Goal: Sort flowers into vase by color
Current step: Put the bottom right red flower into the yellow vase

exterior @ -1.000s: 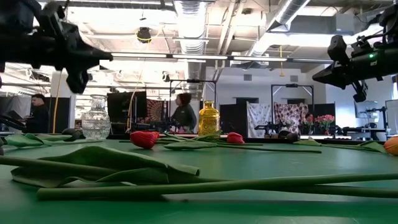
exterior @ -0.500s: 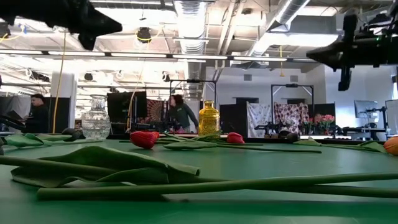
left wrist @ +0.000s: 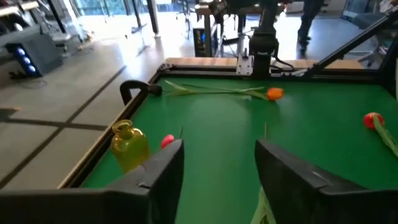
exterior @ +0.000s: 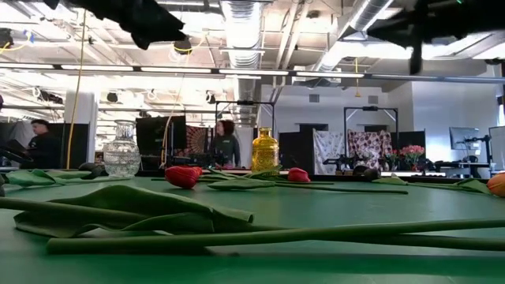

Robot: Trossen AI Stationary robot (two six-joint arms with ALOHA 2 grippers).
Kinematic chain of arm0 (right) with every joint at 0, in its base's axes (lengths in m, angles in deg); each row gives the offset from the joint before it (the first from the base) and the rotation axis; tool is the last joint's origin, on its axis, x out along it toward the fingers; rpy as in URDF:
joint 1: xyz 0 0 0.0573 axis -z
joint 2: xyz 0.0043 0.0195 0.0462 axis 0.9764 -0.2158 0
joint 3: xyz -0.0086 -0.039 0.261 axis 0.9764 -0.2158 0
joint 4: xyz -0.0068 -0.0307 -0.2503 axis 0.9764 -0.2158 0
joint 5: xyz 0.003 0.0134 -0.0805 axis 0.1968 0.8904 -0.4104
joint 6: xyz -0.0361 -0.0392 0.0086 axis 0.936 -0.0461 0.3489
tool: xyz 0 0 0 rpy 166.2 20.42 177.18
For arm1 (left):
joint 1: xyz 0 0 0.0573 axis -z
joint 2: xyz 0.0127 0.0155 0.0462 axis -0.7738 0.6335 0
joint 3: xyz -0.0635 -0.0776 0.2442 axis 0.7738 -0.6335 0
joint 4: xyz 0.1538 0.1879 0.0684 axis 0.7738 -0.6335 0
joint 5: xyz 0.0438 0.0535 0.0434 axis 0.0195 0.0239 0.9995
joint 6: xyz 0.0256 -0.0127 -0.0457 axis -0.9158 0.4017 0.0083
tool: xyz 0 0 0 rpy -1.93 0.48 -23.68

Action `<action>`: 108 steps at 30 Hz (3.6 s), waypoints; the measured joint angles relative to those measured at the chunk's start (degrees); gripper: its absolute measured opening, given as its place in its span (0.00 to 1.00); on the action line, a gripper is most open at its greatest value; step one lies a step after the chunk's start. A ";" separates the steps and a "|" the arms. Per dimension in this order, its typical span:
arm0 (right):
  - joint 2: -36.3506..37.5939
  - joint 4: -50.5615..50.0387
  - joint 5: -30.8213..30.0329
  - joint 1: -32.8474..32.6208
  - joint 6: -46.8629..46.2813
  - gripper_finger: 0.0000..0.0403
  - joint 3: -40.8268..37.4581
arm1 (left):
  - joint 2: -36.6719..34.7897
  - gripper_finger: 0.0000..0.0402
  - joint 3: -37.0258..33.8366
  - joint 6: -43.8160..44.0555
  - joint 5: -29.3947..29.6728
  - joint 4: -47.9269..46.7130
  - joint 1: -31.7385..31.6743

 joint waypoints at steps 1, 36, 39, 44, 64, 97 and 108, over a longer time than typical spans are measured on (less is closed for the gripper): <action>-2.66 -0.05 0.04 -0.73 1.29 0.11 1.83 | 0.53 0.51 0.64 0.31 0.02 -0.39 0.00; -52.14 -79.06 16.81 2.24 35.07 0.48 62.36 | 3.38 0.59 1.41 21.21 13.30 -1.78 0.00; -52.95 -74.04 16.82 1.12 35.09 0.54 62.39 | 3.38 0.59 1.41 22.00 13.51 -1.84 0.00; -58.25 -68.98 16.98 -2.49 35.26 0.60 62.40 | 3.38 0.59 1.41 21.92 12.06 -3.41 0.00; -82.30 -58.83 16.58 -12.96 24.31 0.58 62.34 | 3.33 0.59 1.43 9.98 0.91 -16.31 0.02; -90.24 -53.20 16.88 -10.13 27.55 0.43 62.01 | 3.33 0.59 1.43 15.70 1.59 -17.79 0.02; -90.06 -52.37 16.57 -10.94 23.77 0.16 57.94 | 3.34 0.59 1.41 16.41 3.01 -20.34 0.02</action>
